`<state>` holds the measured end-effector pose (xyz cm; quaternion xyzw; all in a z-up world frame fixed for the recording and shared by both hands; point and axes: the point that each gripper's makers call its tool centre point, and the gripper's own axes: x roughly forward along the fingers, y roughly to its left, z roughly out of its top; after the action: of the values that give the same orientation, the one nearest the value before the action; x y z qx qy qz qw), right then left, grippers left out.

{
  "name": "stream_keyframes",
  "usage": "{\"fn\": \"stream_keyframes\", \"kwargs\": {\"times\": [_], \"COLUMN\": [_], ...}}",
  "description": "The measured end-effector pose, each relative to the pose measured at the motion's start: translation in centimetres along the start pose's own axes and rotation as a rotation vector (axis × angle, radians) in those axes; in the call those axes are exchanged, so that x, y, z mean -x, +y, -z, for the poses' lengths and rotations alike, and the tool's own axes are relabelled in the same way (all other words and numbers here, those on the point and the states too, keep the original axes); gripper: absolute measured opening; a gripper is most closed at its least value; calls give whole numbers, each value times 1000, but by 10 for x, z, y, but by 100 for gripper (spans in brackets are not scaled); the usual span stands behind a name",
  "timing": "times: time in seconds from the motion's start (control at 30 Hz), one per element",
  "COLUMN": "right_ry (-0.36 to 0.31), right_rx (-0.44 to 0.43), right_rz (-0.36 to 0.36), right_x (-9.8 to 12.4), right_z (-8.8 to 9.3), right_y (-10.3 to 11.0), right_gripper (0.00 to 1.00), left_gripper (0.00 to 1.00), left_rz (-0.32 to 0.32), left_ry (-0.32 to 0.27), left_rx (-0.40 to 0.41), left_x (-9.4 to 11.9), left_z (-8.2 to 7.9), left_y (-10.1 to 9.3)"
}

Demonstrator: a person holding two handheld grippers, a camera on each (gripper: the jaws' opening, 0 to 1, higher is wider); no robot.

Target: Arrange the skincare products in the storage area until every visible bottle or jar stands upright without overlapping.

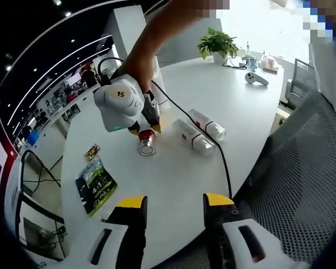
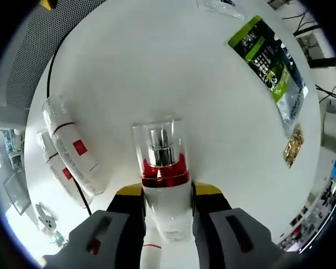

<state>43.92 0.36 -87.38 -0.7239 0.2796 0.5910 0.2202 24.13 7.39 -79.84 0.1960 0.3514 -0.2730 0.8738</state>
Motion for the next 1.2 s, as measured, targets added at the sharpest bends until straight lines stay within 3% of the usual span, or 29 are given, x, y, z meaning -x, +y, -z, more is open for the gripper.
{"fn": "stream_keyframes", "kwargs": {"times": [0.17,0.3,0.5,0.63,0.83,0.93,1.1,1.2], "right_ry": [10,27,-18,-76,-128,-196,-221,-272], "right_rx": [-7,-65,-118,-193,-297,-358,-403,-477], "right_rz": [-5,-15,2,60,219,247,293,333], "right_x": [0,-1,7,20,67,82,93,104], "right_z": [0,2,0,-8,-14,-23,-28,-30], "right_y": [0,-3,-6,-9,-13,-10,-5,-4], "right_gripper": [27,26,25,25,25,24,24,24], "left_gripper": [41,41,41,40,40,40,40,40], "left_rz": [0,-10,-8,-12,-10,-11,-6,-7], "left_ry": [0,-12,-19,-18,-33,-34,-38,-48], "left_rx": [0,3,2,8,-2,1,-6,-6], "left_x": [0,1,2,2,3,3,3,4], "left_z": [0,-2,-3,-3,-6,-6,-6,-8], "left_y": [0,2,2,3,2,2,1,1]}}
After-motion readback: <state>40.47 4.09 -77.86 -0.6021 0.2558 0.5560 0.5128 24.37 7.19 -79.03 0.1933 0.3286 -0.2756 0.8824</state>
